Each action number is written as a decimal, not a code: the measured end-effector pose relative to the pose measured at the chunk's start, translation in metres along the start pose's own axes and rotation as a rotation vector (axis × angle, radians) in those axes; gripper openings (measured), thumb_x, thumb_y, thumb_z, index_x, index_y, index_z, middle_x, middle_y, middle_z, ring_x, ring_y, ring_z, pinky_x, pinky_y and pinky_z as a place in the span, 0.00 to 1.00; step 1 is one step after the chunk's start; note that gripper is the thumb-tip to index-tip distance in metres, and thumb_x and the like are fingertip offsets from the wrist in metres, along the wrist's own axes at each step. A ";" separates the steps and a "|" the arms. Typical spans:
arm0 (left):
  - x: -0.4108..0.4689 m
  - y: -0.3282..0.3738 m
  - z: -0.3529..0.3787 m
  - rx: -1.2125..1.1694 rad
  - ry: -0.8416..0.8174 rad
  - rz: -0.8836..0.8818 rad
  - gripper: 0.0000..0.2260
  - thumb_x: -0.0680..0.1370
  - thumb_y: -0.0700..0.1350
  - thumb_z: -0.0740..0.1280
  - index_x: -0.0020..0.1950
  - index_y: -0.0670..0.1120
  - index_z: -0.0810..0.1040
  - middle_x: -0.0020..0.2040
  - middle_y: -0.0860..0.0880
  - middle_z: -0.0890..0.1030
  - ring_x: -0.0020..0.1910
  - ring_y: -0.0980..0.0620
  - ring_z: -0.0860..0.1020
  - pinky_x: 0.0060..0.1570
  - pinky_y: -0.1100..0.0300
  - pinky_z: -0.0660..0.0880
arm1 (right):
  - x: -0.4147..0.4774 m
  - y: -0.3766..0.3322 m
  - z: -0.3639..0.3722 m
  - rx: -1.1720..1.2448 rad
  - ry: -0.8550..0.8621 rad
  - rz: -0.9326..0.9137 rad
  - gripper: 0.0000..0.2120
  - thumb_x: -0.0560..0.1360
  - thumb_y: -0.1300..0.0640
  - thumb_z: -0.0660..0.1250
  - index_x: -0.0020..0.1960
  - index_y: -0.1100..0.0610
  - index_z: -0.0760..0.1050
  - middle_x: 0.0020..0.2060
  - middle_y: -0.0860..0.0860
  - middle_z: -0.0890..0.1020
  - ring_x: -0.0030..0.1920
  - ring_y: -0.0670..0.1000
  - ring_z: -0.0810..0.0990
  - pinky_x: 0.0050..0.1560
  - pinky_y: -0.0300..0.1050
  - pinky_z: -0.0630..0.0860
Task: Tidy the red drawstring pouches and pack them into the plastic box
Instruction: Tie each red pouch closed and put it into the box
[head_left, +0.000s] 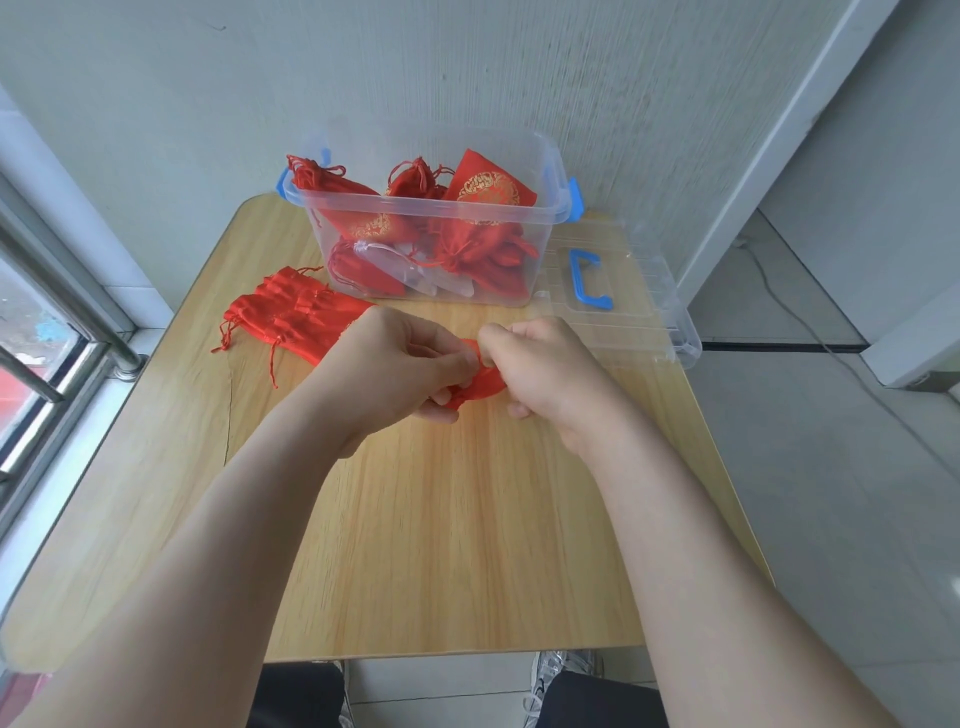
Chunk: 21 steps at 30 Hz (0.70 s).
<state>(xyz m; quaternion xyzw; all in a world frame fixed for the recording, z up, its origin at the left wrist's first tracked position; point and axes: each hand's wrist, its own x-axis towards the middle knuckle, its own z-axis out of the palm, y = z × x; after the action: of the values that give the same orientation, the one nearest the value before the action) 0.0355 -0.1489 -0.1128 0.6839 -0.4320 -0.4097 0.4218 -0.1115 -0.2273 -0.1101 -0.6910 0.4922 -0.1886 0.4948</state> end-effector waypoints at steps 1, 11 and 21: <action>0.000 0.000 0.000 0.017 0.024 -0.008 0.05 0.79 0.39 0.75 0.44 0.41 0.88 0.36 0.44 0.85 0.37 0.47 0.85 0.41 0.57 0.85 | 0.001 0.002 -0.001 -0.028 -0.010 -0.013 0.09 0.79 0.54 0.62 0.41 0.56 0.73 0.33 0.51 0.69 0.34 0.53 0.69 0.40 0.51 0.71; -0.002 -0.001 -0.004 0.396 -0.050 0.073 0.08 0.79 0.41 0.72 0.41 0.43 0.87 0.35 0.47 0.86 0.35 0.52 0.87 0.49 0.48 0.86 | 0.000 -0.002 -0.003 -0.010 -0.130 -0.148 0.13 0.77 0.66 0.59 0.54 0.52 0.76 0.28 0.47 0.81 0.30 0.48 0.77 0.39 0.49 0.78; -0.002 0.001 -0.002 0.376 -0.074 0.150 0.08 0.80 0.42 0.73 0.41 0.47 0.88 0.35 0.48 0.86 0.36 0.51 0.87 0.49 0.47 0.85 | 0.004 -0.003 -0.005 0.226 -0.082 -0.125 0.11 0.79 0.65 0.63 0.57 0.54 0.78 0.32 0.52 0.82 0.28 0.50 0.73 0.31 0.43 0.73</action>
<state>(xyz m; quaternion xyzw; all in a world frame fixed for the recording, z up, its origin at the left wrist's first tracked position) 0.0362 -0.1466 -0.1106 0.7011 -0.5657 -0.3141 0.2996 -0.1126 -0.2330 -0.1062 -0.6673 0.4031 -0.2449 0.5764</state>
